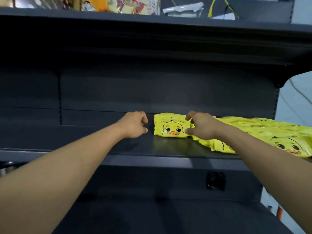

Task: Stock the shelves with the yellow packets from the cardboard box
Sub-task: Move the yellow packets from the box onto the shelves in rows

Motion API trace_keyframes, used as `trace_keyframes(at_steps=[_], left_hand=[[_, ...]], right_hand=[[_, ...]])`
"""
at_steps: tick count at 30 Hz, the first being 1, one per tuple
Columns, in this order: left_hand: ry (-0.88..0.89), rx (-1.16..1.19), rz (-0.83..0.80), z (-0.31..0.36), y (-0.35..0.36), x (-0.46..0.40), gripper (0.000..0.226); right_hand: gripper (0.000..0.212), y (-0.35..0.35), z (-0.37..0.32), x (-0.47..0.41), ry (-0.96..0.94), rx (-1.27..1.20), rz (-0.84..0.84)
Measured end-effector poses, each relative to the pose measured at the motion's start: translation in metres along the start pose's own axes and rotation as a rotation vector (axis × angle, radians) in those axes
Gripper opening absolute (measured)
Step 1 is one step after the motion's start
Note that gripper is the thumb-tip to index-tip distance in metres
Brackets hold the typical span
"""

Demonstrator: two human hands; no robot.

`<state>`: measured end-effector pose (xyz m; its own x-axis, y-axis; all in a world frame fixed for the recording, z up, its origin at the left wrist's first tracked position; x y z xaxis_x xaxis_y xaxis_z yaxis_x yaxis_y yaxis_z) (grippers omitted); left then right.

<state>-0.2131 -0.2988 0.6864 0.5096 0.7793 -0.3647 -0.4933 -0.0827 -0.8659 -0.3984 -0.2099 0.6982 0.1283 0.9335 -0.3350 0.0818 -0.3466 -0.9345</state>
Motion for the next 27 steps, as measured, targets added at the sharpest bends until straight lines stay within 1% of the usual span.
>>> trace_keyframes(at_steps=[7,14,19,27], left_hand=[[0.027,0.069,-0.081,-0.012,0.009,0.081,0.029],[-0.005,0.080,-0.179,-0.030,0.040,0.145,0.028],[-0.057,0.020,-0.341,-0.053,0.093,0.190,0.033],[-0.263,0.022,-0.627,-0.103,0.208,0.287,0.029]], right_hand=[[0.055,0.031,-0.059,0.068,0.015,-0.086,-0.063],[0.053,0.080,-0.085,0.119,0.000,-0.202,-0.156],[0.052,0.142,-0.091,0.157,-0.036,-0.225,-0.314],[0.045,0.275,-0.071,0.235,-0.030,-0.289,-0.638]])
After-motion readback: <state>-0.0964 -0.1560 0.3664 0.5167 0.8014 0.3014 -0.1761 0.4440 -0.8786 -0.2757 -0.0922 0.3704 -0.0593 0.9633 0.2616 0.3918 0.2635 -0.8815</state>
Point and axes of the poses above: each hand's wrist, its own x-axis away from the middle knuckle, its own y-axis out of the palm, z = x × y, the point moved 7 cm from there along -x, towards the middle knuckle, and after that the axes turned 4 degrees about -z, right-handed, at the moved point
